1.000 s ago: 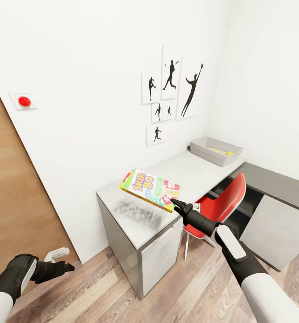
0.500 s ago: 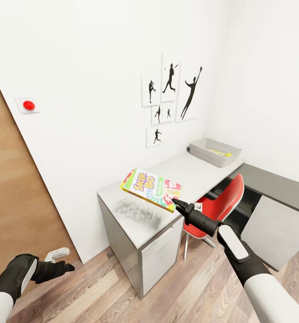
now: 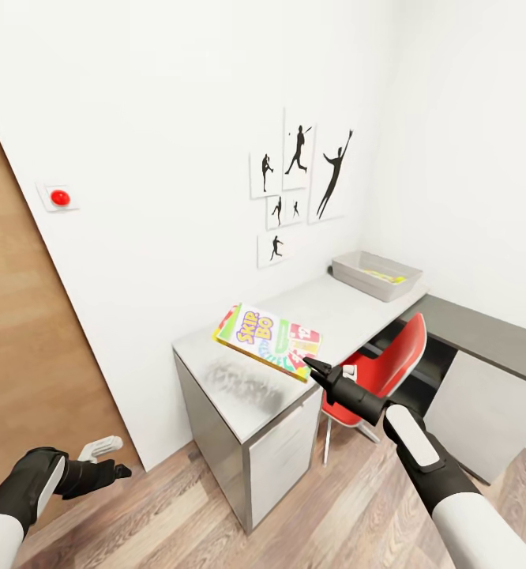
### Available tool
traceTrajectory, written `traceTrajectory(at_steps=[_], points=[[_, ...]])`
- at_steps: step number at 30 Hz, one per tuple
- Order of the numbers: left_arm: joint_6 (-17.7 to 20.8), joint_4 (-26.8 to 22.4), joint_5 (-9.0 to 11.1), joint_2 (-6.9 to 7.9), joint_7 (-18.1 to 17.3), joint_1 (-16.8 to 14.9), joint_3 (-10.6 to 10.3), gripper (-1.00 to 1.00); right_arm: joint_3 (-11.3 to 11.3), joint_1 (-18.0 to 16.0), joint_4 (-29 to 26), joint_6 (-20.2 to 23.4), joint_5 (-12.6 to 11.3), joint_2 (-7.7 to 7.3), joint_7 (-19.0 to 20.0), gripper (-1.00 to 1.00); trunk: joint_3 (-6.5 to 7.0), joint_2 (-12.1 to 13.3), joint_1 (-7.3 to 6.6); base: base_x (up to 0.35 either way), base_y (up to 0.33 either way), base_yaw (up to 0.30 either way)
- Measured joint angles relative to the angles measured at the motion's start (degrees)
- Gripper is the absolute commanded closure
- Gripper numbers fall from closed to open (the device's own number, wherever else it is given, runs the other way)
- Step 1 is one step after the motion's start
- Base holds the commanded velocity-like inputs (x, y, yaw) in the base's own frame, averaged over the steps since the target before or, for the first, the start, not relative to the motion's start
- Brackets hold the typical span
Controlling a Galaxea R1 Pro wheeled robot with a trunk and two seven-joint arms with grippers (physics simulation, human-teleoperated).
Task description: Put all the toys in the child's room - the three board games (two on the bed and one on the table), the two jigsaw puzzles on the table, and the tennis ball on the table - inside the toy box on the table in the child's room.
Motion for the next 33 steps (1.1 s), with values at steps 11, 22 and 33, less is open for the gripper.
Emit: traceTrajectory(at_steps=[11,22,33], points=[[-0.2,0.0,0.0,0.00,0.0,0.0,0.0,-1.00,0.0,0.0,0.0,0.0,0.0,-0.01,0.1,1.00,3.03,4.4,-2.42,0.000,0.000,0.000],[-0.1,0.0,0.0,0.01,0.1,0.0,0.0,-1.00,0.1,0.0,0.0,-0.1,0.0,0.08,0.1,1.00,6.06,8.8,-4.83,-0.102,0.000,0.036],[-0.1,0.0,0.0,0.00,0.1,0.0,0.0,-1.00,0.1,0.0,0.0,0.0,0.1,0.08,0.1,1.00,7.70,10.5,-5.73,-0.015,0.000,0.078]])
